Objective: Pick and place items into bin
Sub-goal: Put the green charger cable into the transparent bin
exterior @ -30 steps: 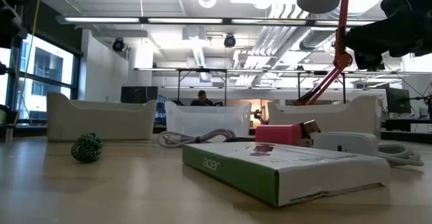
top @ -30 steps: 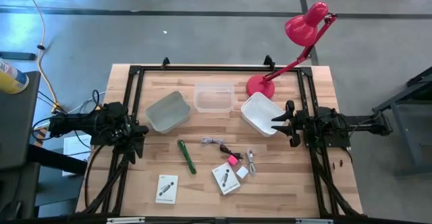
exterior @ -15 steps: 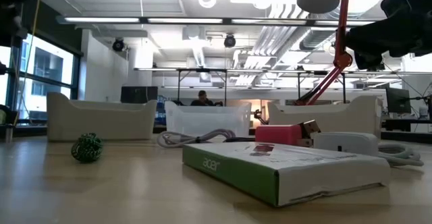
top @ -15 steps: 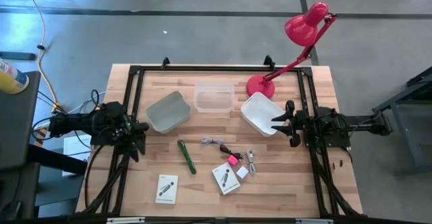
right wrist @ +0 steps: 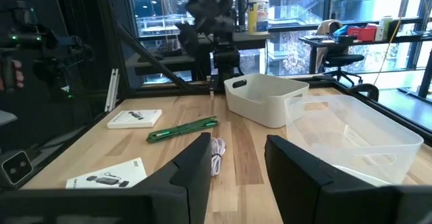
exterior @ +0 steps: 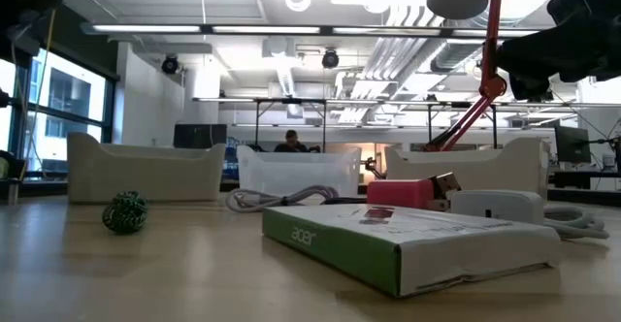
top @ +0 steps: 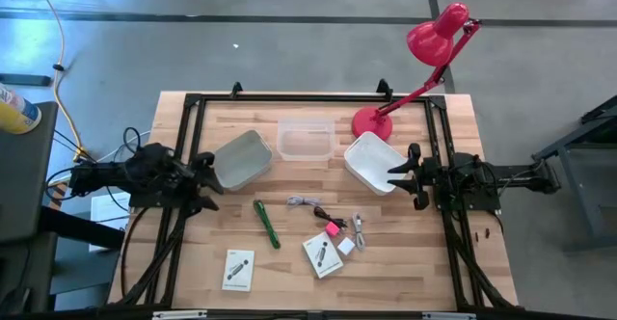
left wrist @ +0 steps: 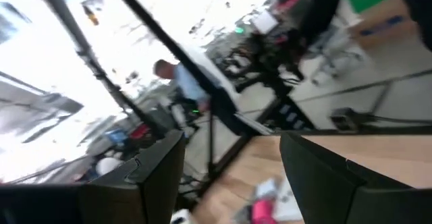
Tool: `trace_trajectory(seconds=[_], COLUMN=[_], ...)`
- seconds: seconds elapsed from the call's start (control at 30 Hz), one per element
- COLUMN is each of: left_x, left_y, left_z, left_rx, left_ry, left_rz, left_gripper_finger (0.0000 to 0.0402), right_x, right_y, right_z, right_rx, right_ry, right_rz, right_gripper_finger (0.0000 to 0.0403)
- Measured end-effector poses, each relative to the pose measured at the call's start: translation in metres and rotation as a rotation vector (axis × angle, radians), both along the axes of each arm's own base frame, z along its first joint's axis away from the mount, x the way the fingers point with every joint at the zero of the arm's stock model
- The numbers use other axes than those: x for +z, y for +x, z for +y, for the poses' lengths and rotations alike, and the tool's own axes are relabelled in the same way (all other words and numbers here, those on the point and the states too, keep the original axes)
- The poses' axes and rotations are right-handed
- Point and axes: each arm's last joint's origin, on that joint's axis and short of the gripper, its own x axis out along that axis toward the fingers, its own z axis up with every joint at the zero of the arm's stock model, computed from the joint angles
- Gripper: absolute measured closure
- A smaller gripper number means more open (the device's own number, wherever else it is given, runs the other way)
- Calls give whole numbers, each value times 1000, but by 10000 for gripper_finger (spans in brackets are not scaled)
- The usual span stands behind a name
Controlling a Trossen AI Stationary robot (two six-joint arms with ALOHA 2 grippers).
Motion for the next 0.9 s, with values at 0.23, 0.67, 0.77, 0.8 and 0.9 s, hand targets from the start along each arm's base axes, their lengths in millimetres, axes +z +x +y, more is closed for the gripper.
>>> trace_trajectory(seconds=[0.23,0.67,0.77,0.8,0.9], left_x=[10,44,51,53,59], left_y=[-2,-20,-26,-28,-35], left_z=[1,4,4,4,2], left_rx=[17,86,92,82,34], left_ry=[-172,-302,-320,-329,-329], left_rz=[-36,-426,-519,-546,-632], left_gripper_finger=[169,169,169,169,169], right_x=[8,43,50,51,54], right_y=[0,-11,-15,-15,-17], right_z=[-2,-2,-4,-4,-5], right_rx=[-50,57,61,65,82], right_ry=[76,520,646,690,758], right_rz=[-85,-465,-560,-579,-614], right_gripper_finger=[274,274,274,274,274])
